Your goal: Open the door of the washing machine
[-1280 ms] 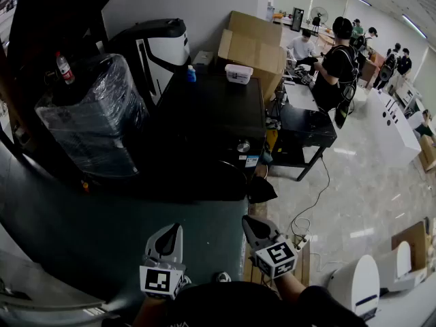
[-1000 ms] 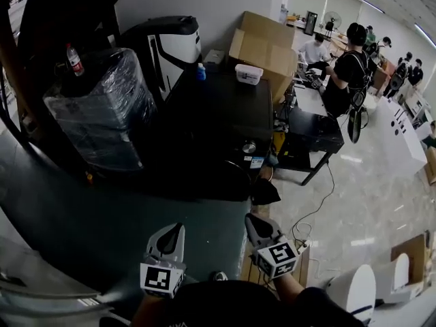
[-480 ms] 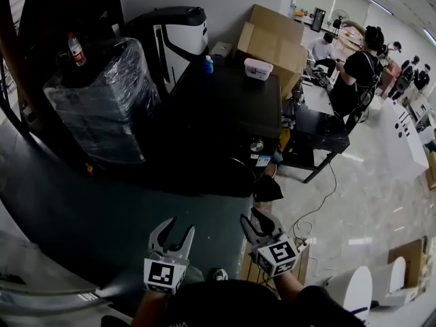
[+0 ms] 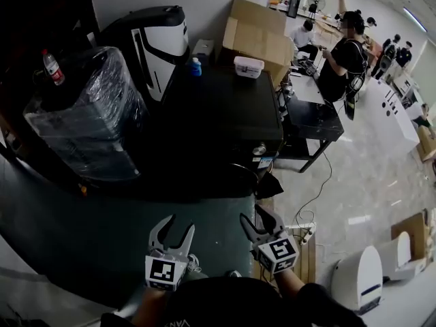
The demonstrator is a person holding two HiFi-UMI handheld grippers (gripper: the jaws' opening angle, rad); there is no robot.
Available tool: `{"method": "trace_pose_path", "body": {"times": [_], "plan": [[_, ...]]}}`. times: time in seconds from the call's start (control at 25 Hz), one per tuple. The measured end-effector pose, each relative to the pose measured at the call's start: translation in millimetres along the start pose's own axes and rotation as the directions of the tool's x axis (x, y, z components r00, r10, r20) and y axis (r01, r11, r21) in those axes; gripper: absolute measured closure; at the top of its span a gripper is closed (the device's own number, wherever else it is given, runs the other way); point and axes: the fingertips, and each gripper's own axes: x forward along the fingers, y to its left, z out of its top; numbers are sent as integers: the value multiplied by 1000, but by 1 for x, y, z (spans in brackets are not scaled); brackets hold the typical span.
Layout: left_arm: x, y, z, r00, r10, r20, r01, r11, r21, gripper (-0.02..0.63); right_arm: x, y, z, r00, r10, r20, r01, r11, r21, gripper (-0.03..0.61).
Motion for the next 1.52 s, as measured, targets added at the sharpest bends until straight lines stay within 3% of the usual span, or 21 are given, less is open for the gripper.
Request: {"method": "trace_pose_path", "body": {"times": [0.24, 0.52, 0.76, 1.12, 1.28, 1.52], "plan": [[22, 34, -9, 993, -118, -27, 119, 992, 43, 414, 25, 7, -6, 994, -108, -13, 109, 994, 34, 360], [42, 52, -27, 960, -267, -83, 274, 957, 93, 412, 38, 9, -22, 972, -233, -35, 235, 969, 69, 356], [69, 58, -36, 943, -316, -105, 329, 934, 138, 412, 45, -5, -31, 957, -284, -57, 288, 955, 71, 356], [142, 51, -46, 934, -338, -119, 357, 906, 228, 413, 68, -57, -52, 956, -270, -114, 276, 960, 42, 356], [177, 41, -55, 928, -342, -147, 368, 903, 224, 413, 81, -83, -68, 957, -242, -162, 249, 968, 27, 356], [225, 24, -85, 904, -347, -252, 403, 887, 227, 413, 104, -124, -101, 947, -213, -240, 225, 974, 23, 353]]}}
